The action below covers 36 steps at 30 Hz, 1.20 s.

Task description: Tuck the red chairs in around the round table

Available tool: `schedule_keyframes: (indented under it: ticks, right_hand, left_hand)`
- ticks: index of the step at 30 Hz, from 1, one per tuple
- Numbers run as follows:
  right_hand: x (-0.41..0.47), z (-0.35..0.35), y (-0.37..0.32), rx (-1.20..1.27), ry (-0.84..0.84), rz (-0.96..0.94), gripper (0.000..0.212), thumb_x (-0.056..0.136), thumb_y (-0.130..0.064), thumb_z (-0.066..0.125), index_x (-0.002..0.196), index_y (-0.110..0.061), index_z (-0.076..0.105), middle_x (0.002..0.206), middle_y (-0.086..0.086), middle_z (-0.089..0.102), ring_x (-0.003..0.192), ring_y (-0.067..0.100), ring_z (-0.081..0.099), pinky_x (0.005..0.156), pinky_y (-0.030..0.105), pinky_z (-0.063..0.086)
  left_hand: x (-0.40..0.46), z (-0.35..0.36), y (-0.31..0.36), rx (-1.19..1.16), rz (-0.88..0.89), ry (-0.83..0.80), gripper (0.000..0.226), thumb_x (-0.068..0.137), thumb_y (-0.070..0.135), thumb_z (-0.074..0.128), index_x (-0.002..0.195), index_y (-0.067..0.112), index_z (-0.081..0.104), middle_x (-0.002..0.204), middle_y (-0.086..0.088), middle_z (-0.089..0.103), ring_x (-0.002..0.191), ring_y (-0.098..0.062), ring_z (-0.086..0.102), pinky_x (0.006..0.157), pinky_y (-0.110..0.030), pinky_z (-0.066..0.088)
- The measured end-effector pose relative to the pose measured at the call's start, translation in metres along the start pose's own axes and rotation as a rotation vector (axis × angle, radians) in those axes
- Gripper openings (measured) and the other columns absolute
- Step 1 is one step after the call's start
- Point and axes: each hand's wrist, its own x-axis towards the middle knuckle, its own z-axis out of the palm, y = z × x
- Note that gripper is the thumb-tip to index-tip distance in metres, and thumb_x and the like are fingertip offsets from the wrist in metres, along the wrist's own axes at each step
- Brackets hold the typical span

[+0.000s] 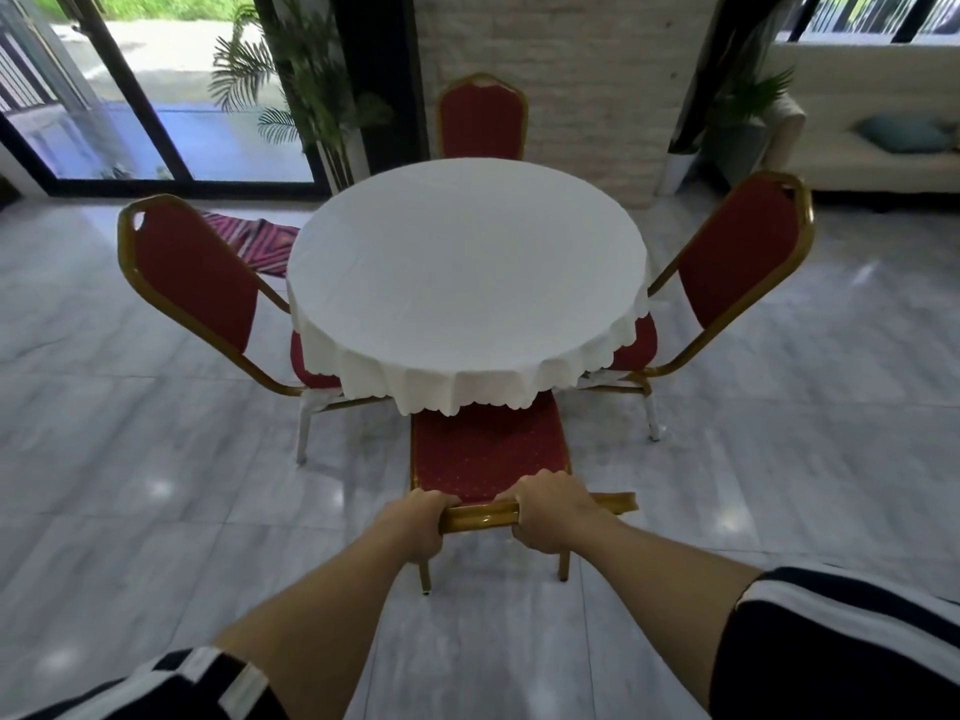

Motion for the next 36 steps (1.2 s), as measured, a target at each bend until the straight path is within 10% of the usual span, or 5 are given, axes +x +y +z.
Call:
schedule_keyframes:
  ticks: [4, 10, 21, 36]
  right_hand:
    - [0.001, -0.013, 0.002, 0.072, -0.168, -0.025, 0.010, 0.086, -0.043, 0.071, 0.092, -0.042, 0.064, 0.089, -0.009, 0.065, 0.084, 0.021, 0.062, 0.076, 0.038, 0.048]
    - [-0.009, -0.051, -0.002, 0.186, -0.199, 0.059, 0.111, 0.060, -0.090, 0.072, 0.152, -0.033, 0.051, 0.154, -0.003, 0.053, 0.138, 0.025, 0.051, 0.114, 0.049, 0.044]
    - [-0.051, -0.167, 0.049, 0.336, 0.105, 0.231, 0.111, 0.074, -0.082, 0.072, 0.161, -0.022, 0.037, 0.163, 0.005, 0.045, 0.146, 0.026, 0.046, 0.119, 0.044, 0.038]
    - [-0.144, -0.330, 0.235, 0.152, 0.449, 0.348, 0.100, 0.086, -0.086, 0.049, 0.160, -0.019, 0.038, 0.163, 0.010, 0.044, 0.146, 0.032, 0.043, 0.118, 0.046, 0.037]
  left_hand:
    - [0.002, -0.014, -0.005, -0.011, 0.038, -0.141, 0.058, 0.093, 0.035, 0.066, 0.148, 0.026, 0.050, 0.138, -0.008, 0.060, 0.122, -0.029, 0.059, 0.104, -0.043, 0.050]
    - [0.003, -0.065, 0.004, -0.046, 0.082, -0.136, 0.130, 0.054, 0.104, 0.055, 0.162, 0.034, 0.031, 0.162, 0.000, 0.043, 0.145, -0.026, 0.046, 0.118, -0.051, 0.039]
    - [0.013, -0.191, 0.078, 0.247, 0.174, 0.130, 0.082, 0.097, 0.063, 0.054, 0.164, 0.026, 0.025, 0.167, -0.003, 0.036, 0.152, -0.027, 0.035, 0.121, -0.053, 0.031]
    - [0.020, -0.304, 0.302, 0.262, 0.172, 0.480, 0.085, 0.096, 0.081, 0.023, 0.166, 0.034, 0.017, 0.174, -0.006, 0.020, 0.159, -0.034, 0.019, 0.125, -0.065, 0.008]
